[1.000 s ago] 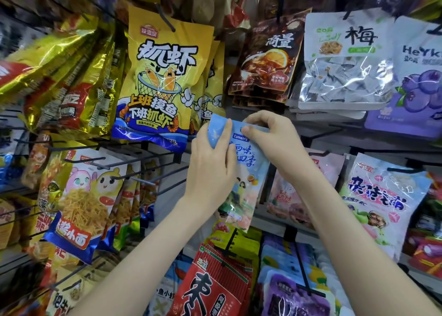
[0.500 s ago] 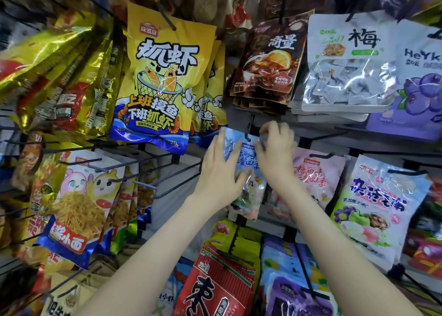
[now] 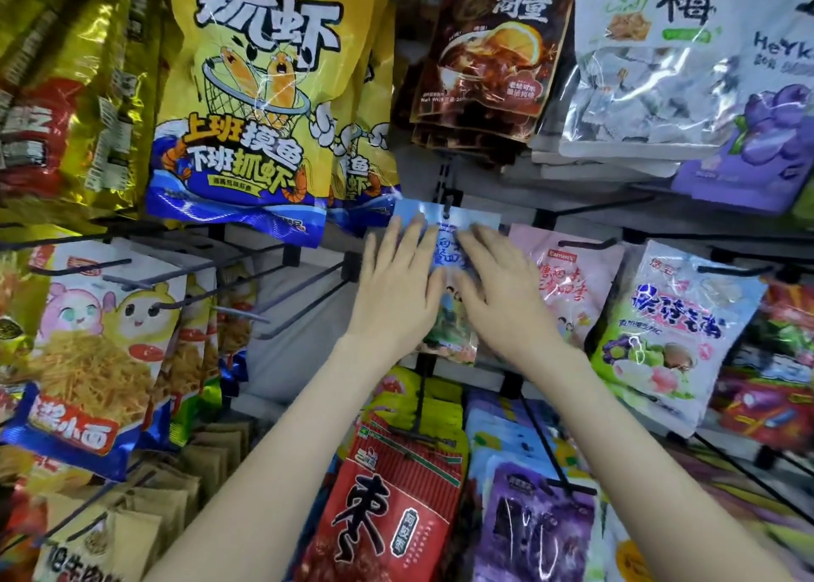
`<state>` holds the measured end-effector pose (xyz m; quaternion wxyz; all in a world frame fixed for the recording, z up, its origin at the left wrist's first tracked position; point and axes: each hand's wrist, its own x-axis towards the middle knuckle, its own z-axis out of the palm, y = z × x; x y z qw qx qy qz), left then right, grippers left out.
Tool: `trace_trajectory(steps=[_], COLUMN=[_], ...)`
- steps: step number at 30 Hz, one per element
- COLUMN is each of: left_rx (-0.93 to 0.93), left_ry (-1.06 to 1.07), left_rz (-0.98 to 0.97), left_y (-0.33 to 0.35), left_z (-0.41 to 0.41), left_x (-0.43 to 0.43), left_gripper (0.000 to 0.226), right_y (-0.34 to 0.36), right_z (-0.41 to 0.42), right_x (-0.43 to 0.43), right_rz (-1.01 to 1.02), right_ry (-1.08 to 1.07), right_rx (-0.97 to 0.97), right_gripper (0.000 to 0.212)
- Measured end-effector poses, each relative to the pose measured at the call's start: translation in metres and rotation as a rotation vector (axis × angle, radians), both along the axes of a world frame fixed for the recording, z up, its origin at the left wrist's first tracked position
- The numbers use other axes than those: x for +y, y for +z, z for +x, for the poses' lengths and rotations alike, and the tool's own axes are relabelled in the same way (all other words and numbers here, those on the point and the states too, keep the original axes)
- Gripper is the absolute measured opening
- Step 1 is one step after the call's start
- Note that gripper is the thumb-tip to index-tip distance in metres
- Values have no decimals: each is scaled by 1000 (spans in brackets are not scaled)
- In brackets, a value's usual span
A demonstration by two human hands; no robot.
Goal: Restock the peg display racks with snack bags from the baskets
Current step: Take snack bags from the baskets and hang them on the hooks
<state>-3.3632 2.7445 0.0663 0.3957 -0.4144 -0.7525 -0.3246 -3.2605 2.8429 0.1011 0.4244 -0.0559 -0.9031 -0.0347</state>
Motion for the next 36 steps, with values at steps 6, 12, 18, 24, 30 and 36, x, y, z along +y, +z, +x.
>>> trace_trajectory(steps=[6,12,18,24,30,36], left_rx=[-8,-48,-285,-635,-1220,-1340], left_ry=[-110,-186,-161,-42,-20,38], left_rz=[98,84,61,-16,-451,-722], left_y=[-20,-94,-178,-305,-423,-554], left_z=[47,116,212,350,460,513], left_x=[-25,-51,-57,-54,-66,-56], left_gripper=[54,49,45,47,44,50], right_y=[-24,-89,-187,-318,-454,-591], right_z=[52,107,186,292,414,492], right_x=[-28,-49,-42,-30,-11,35], right_rz=[-165,-184,-300,-505,-779,-913], right_ry=[141,308,415,509,374,127], right_rx=[30,39,-101,-329,-740,-1015], right_gripper=[53,40,38,39,40,40])
